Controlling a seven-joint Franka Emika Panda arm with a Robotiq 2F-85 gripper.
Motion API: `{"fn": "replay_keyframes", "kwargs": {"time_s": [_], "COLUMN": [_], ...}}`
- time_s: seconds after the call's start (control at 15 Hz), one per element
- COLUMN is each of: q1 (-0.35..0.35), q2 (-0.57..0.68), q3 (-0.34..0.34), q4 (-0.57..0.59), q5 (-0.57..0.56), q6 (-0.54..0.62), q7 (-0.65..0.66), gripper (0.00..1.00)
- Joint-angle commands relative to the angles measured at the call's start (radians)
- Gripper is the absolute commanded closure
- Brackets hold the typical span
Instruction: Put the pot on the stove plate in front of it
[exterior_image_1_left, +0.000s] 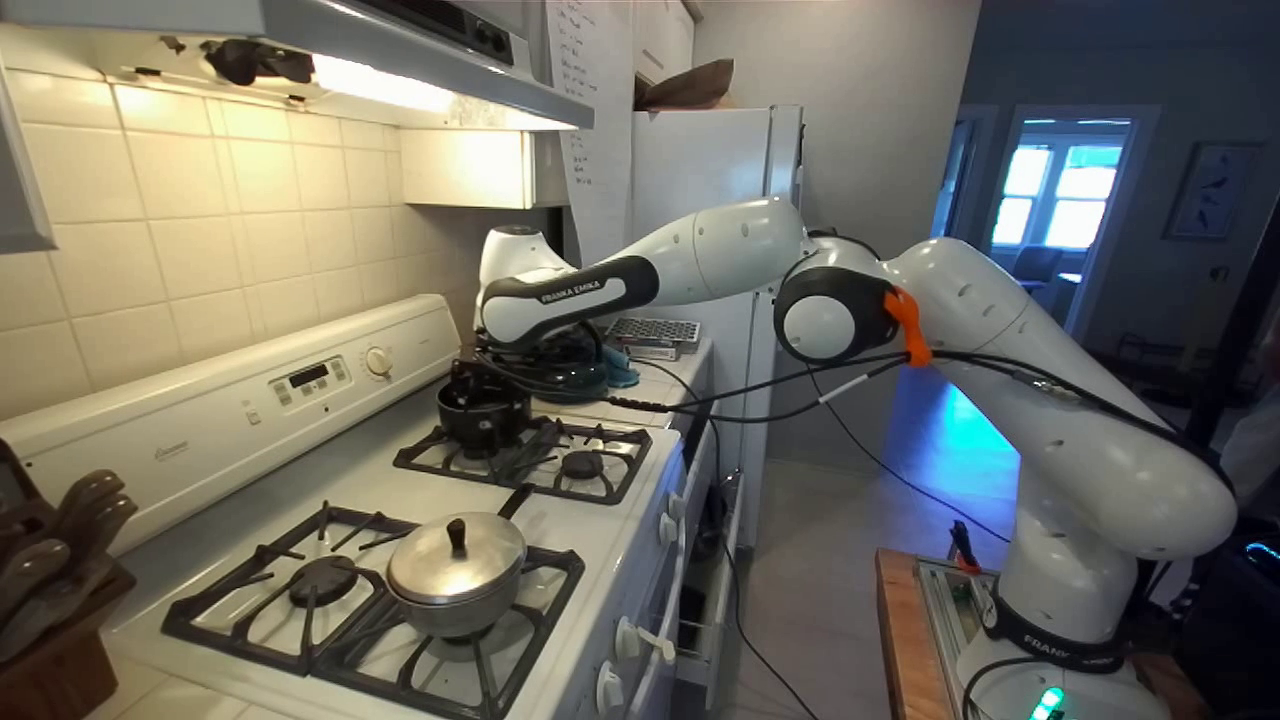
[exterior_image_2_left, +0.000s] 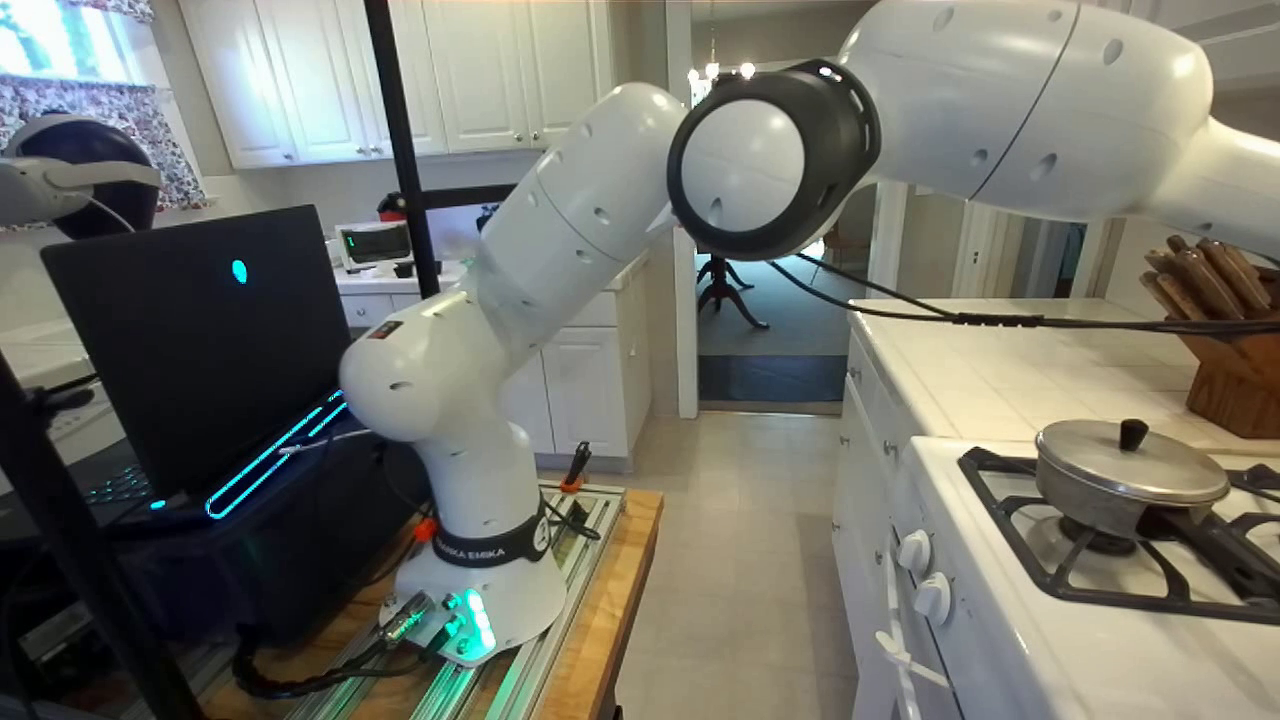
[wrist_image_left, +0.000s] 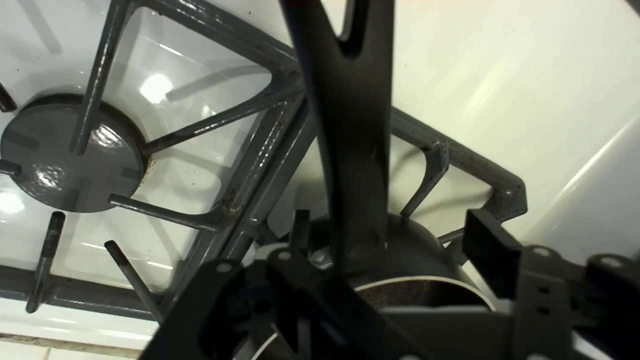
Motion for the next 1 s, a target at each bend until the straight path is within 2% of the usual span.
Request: {"fn": "replay_keyframes", "kwargs": {"time_s": [0.0, 0.53, 0.67, 0.93], "q1": [0.01, 0.018, 0.027, 0.023], "q2": [0.009, -0.065, -0.098, -0.19], "q3": [-0.008, 0.003, -0.002, 0.023], "q4": [0.03, -0.045, -0.072, -0.166], "q5": [-0.033, -0.034, -0.039, -0.032], "q6": [-0.018, -0.007, -0.034, -0.052], "q7": [0.058, 0.048, 0.056, -0.013], "gripper": [0.0, 0.0, 0.0, 0.0]}}
